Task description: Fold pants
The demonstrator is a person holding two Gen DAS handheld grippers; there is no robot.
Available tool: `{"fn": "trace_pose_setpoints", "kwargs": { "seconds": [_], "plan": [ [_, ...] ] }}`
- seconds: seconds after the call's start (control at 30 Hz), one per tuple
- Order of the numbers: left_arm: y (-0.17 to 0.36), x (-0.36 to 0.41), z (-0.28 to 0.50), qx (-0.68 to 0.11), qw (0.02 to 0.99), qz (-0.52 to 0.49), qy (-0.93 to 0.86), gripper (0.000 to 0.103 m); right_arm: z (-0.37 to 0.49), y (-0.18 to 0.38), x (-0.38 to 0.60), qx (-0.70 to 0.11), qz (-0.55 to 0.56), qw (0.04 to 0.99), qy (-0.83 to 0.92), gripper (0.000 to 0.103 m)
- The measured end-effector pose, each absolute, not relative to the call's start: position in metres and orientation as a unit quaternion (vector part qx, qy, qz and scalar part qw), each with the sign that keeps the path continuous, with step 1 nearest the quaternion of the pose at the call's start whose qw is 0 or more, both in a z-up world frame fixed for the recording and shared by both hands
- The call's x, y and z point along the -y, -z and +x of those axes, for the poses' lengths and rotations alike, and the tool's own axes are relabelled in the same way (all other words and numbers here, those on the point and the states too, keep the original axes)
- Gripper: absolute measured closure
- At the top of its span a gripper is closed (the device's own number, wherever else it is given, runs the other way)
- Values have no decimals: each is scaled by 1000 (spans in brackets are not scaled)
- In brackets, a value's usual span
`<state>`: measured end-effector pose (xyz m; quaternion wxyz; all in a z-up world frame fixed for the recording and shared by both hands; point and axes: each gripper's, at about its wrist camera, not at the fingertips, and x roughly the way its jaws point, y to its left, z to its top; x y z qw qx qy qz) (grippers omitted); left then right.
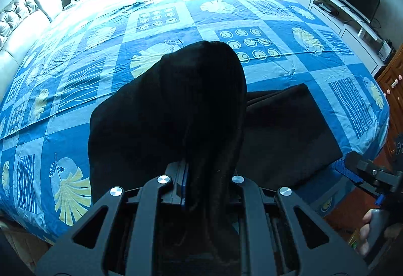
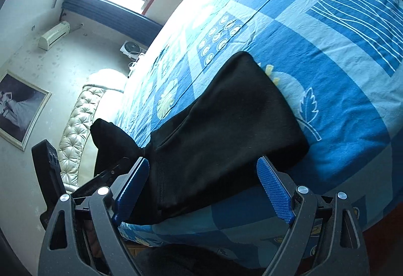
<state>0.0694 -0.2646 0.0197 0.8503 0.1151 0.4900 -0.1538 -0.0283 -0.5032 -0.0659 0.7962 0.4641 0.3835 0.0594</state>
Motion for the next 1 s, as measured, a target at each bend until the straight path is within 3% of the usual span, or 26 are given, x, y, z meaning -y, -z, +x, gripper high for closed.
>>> {"fn": "trace_pose_setpoints", "kwargs": {
  "seconds": [0.33, 1.0],
  "plan": [
    [21, 304, 72, -501, 842, 158, 123, 89, -44, 83, 527, -373, 495, 784, -44, 16],
    [45, 322, 65, -488, 844, 199, 103, 88, -61, 103, 545, -374, 518, 768, -35, 16]
  ]
}}
